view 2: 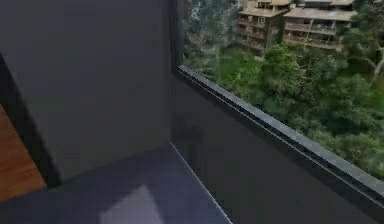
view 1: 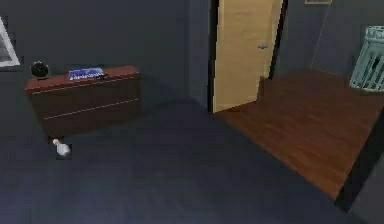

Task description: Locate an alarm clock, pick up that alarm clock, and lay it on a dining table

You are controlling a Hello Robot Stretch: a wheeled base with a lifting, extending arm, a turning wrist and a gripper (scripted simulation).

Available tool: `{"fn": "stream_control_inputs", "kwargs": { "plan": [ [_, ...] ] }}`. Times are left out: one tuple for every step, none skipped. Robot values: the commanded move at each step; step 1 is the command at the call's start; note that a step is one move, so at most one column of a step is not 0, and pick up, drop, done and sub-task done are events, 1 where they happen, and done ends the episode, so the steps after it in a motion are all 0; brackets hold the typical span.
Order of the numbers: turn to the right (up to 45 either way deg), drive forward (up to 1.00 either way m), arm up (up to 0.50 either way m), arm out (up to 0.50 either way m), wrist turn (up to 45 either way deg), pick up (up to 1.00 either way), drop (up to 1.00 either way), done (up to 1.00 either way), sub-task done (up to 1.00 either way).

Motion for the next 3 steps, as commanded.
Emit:
{"fn": "stream_control_inputs", "kwargs": {
  "plan": [
    [-30.0,0.0,0.0,0.0,0.0,0.0,0.0,0.0,0.0],
    [0.0,1.0,0.0,0.0,0.0,0.0,0.0,0.0,0.0],
    [0.0,0.85,0.0,0.0,0.0,0.0,0.0,0.0,0.0]
  ]
}}
